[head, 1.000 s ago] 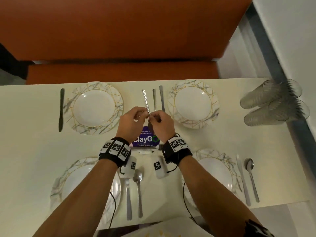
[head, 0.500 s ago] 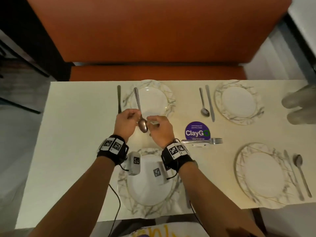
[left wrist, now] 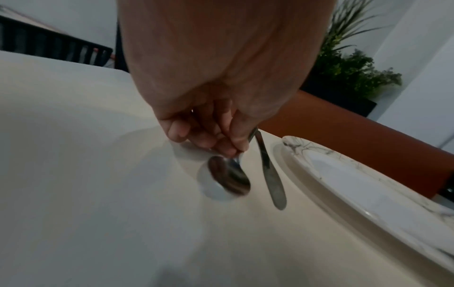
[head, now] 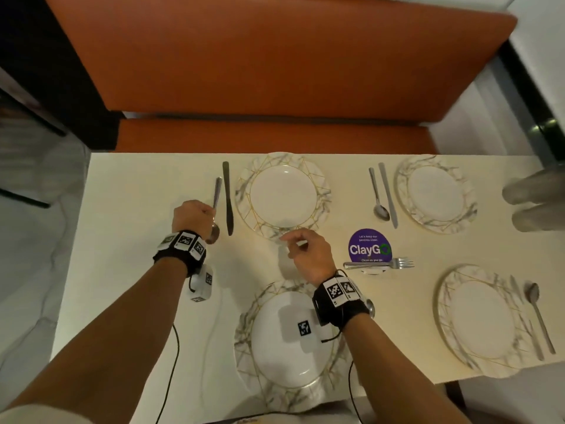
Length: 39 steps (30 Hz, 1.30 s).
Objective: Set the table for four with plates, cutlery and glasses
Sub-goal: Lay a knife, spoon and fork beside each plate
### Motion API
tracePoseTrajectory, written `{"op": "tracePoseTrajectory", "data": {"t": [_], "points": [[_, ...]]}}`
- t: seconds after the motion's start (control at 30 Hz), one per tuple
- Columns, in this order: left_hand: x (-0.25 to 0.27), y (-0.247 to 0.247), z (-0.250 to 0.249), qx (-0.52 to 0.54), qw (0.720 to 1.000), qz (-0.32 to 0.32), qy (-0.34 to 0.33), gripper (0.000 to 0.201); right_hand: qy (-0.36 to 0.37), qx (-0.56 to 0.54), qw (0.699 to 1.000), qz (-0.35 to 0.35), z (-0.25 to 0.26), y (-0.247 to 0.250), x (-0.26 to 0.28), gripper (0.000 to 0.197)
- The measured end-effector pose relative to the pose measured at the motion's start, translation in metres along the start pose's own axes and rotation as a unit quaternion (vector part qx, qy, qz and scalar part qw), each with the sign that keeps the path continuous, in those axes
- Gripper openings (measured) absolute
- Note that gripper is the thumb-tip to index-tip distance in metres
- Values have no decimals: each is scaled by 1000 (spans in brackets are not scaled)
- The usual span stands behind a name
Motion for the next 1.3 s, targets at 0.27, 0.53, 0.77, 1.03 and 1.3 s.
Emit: {"op": "tracePoseTrajectory", "data": {"t": [0.27,0.53,0.77,1.03,1.3], "points": [[-5,-3,-1,-15,999,-32,-36,17,1,-13,1000,-26,-6,-2,-13,19],[-10,1,7,-172,970,-76,-157,48,-18,-23,999,-17,-12,1,-15,21],[-16,2,-2,-182,971,-74,-139,44,-20,-8,1000,-18,-20,5,-14,20],[-18,0,-7,-170,974,-75,-129,46,-23,8,1000,-20,-29,11,-13,32],[-20,0,-11,-173,974,-80,-122,45,-35,24,999,-8,-42,15,-8,25]]}}
Point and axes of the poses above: each hand's wrist, its own x-axis away from the middle knuckle, its own y-axis out of the back of the hand, z = x × y, the point moved 3 cm from there along -x, towards the middle knuckle, and after that the axes turned 3 degrees about y, right-handed, at the moved point
